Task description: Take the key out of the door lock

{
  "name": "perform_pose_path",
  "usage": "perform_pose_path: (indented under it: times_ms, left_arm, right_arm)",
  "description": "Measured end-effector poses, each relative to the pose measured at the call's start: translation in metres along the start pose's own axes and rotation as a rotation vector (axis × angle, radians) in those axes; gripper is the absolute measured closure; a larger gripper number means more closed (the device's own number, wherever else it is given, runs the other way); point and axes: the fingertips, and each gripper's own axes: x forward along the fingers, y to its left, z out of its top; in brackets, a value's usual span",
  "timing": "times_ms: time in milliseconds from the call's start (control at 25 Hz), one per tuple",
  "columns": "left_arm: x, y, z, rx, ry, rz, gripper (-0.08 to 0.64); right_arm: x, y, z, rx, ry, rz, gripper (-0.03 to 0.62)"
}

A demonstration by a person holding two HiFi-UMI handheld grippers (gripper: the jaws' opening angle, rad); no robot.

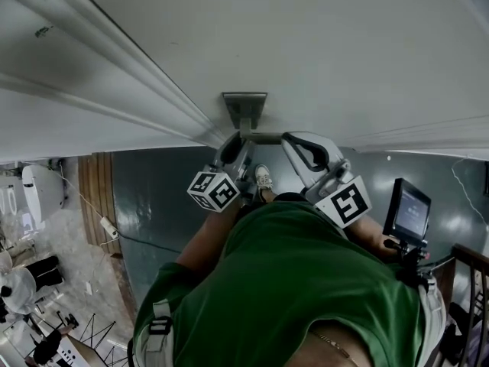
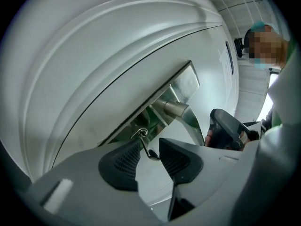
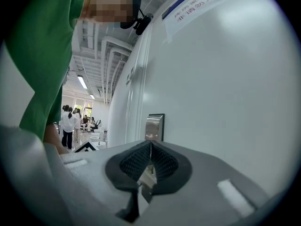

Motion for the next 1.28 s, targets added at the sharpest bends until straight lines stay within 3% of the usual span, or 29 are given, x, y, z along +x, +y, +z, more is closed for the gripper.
perform_pose_path:
  times_ms: [400, 680, 800, 880, 1280]
  left_arm:
    - [-0.001, 0.011, 0.007, -0.189, -0.053, -0.029, 0.494]
    - [0.0, 0.004, 0.006, -0.352, -0.044, -0.084, 0.506]
    - [0.001, 0.004, 0.004, -0.456, -0.068, -0.116, 0.509]
    - [0.001, 0.003, 0.005, -0.499, -0.078, -0.132, 0.513]
    - [-0.001, 0.002, 0.006, -0.592, -0.073, -0.168, 0.525]
  right_arm:
    - [-0.004, -0.011, -0.006, -0.066, 0.055, -0.018, 0.58]
    - [-0.005, 0.0, -0.022, -0.104, 0.131, 0.062, 0.517]
    - [-0.001, 0.006, -0.018, -0.211, 0.113, 0.124, 0.502]
    - [0.002, 0.008, -0.017, -0.231, 0.105, 0.14, 0.497]
    - [0.007, 0.014, -0.029, -0.248, 0.15, 0.177, 0.433]
